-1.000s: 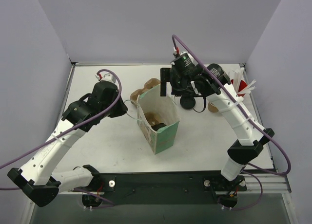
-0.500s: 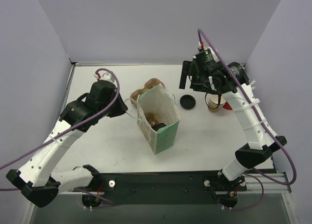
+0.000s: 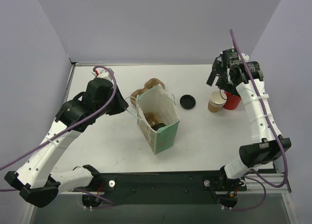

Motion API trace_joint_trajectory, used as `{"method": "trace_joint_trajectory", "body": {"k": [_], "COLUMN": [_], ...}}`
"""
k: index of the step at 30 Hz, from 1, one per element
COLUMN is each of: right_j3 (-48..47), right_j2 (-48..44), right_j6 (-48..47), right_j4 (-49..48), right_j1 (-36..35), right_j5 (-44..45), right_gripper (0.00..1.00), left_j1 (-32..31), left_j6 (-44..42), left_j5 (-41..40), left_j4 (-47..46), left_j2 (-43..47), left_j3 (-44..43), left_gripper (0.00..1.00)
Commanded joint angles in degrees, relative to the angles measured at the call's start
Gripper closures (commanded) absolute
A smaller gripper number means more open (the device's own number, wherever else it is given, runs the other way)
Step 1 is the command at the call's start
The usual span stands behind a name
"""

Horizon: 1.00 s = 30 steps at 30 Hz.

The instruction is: Pack the takeout coffee

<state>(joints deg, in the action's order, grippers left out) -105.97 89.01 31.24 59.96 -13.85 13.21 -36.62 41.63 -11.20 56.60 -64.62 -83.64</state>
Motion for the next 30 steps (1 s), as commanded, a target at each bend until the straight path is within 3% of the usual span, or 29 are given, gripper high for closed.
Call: {"method": "trace_joint_trajectory", "body": {"k": [1, 9, 15, 21, 30], "right_j3": [1.9, -2.7, -6.1, -13.5, -14.3], "right_j2": [-1.7, 6.6, 12.6, 19.6, 21.7], "right_j6": [-0.7, -1.9, -6.0, -9.2, -11.7], "right_j4": [-2.6, -6.8, -13.2, -13.2, -14.3], "right_j1": [7.1, 13.7, 17.5, 17.5, 14.2], "right_j5": [0.5, 1.2, 0.6, 4.3, 7.7], "right_gripper": [0.06, 0.19, 0.37, 0.41, 0.46], "left_j1": [0.5, 0.8, 1.3, 2.1, 3.2], "left_j6": [-0.7, -1.5, -3.0, -3.4, -3.8], "left_j5": [1.1, 1.7, 2.3, 3.1, 4.0], "left_j4": [0.0, 1.7, 2.7, 2.8, 3.4], "left_j2": [1.2, 1.3, 1.1, 1.1, 0.5], "left_j3": [-3.3, -7.5, -9.2, -9.8, -10.1], "left_gripper": [0.71, 0.71, 0.69, 0.69, 0.69]}}
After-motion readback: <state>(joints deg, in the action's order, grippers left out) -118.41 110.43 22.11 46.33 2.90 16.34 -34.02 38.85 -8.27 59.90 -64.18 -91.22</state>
